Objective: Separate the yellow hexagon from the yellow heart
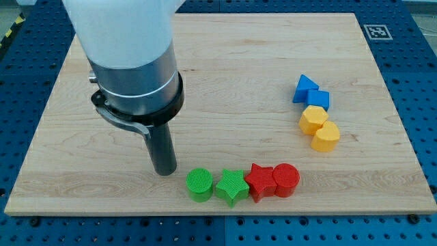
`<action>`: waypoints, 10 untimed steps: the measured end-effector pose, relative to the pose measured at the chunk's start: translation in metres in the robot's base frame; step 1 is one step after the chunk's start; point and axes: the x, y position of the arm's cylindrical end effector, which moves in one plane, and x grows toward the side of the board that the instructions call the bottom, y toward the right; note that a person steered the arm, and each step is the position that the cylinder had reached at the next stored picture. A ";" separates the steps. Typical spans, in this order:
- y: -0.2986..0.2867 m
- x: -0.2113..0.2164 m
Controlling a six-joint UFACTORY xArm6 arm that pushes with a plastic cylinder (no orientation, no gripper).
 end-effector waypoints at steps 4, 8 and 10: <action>0.113 -0.034; 0.262 -0.059; 0.162 -0.110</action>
